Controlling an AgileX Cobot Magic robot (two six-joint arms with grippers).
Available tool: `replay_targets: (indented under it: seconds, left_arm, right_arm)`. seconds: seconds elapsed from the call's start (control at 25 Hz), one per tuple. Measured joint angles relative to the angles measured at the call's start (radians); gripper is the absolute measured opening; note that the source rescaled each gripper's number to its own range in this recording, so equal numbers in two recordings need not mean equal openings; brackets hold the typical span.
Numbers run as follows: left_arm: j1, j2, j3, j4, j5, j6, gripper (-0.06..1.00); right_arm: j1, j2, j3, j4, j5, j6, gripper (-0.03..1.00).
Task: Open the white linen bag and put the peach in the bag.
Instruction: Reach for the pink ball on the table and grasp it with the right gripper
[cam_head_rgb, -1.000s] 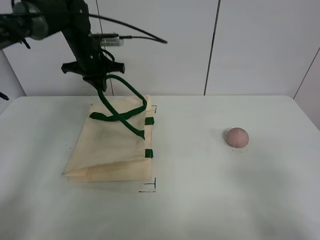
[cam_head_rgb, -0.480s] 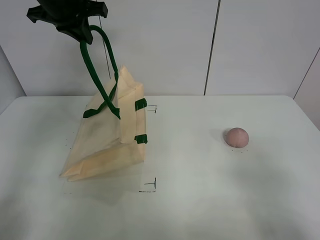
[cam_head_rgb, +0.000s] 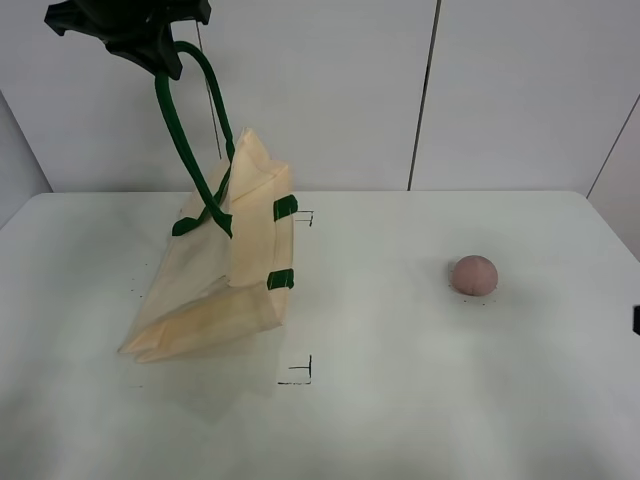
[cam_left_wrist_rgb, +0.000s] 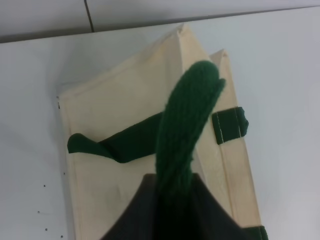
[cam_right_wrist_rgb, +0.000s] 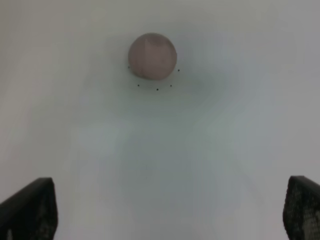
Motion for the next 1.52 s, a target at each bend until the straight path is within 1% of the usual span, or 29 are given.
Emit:
replay_targets:
  seconds: [0.12, 0.2, 0.32, 0.44, 0.6, 0.72, 0.84, 1.0, 1.4, 1.44, 1.48, 1.52]
  left_arm:
    - [0.0, 0.0, 0.0, -0.002, 0.0, 0.0, 0.0]
    - [0.0, 0.0, 0.0, -0.002, 0.0, 0.0, 0.0]
    - [0.0, 0.0, 0.0, -0.003, 0.0, 0.001, 0.0]
    - [0.0, 0.0, 0.0, -0.007, 0.0, 0.001, 0.0]
    - [0.0, 0.0, 0.0, -0.01, 0.0, 0.002, 0.0]
    - [0.0, 0.0, 0.0, -0.01, 0.0, 0.002, 0.0]
    - [0.0, 0.0, 0.0, -0.01, 0.0, 0.002, 0.0]
    - [0.0, 0.0, 0.0, -0.01, 0.0, 0.002, 0.0]
    - [0.0, 0.0, 0.0, -0.01, 0.0, 0.002, 0.0]
    - [0.0, 0.0, 0.0, -0.01, 0.0, 0.002, 0.0]
    - [0.0, 0.0, 0.0, -0.01, 0.0, 0.002, 0.0]
    - [0.0, 0.0, 0.0, -0.01, 0.0, 0.002, 0.0]
  right_arm:
    - [0.0, 0.255, -0.057, 0.0, -0.096, 0.0, 1.0]
    - [0.0, 0.434, -0.122, 0.0, -0.126, -0.006, 1.0]
    - [0.0, 0.729, -0.26, 0.0, -0.133, -0.012, 1.0]
    - [0.0, 0.965, -0.442, 0.004, -0.119, -0.018, 1.0]
    - [0.0, 1.206, -0.642, 0.04, -0.088, -0.044, 1.0]
    - [0.003, 1.319, -0.748, 0.062, -0.066, -0.067, 1.0]
    - [0.028, 1.388, -0.796, 0.06, -0.064, -0.075, 1.0]
    - [0.041, 1.453, -0.801, 0.06, -0.079, -0.066, 1.0]
    - [0.041, 1.607, -0.802, 0.058, -0.181, -0.06, 0.99]
    - [0.041, 1.609, -0.802, 0.058, -0.186, -0.06, 0.94]
    - [0.041, 1.609, -0.802, 0.058, -0.188, -0.06, 0.85]
    - [0.041, 1.609, -0.802, 0.056, -0.189, -0.06, 0.73]
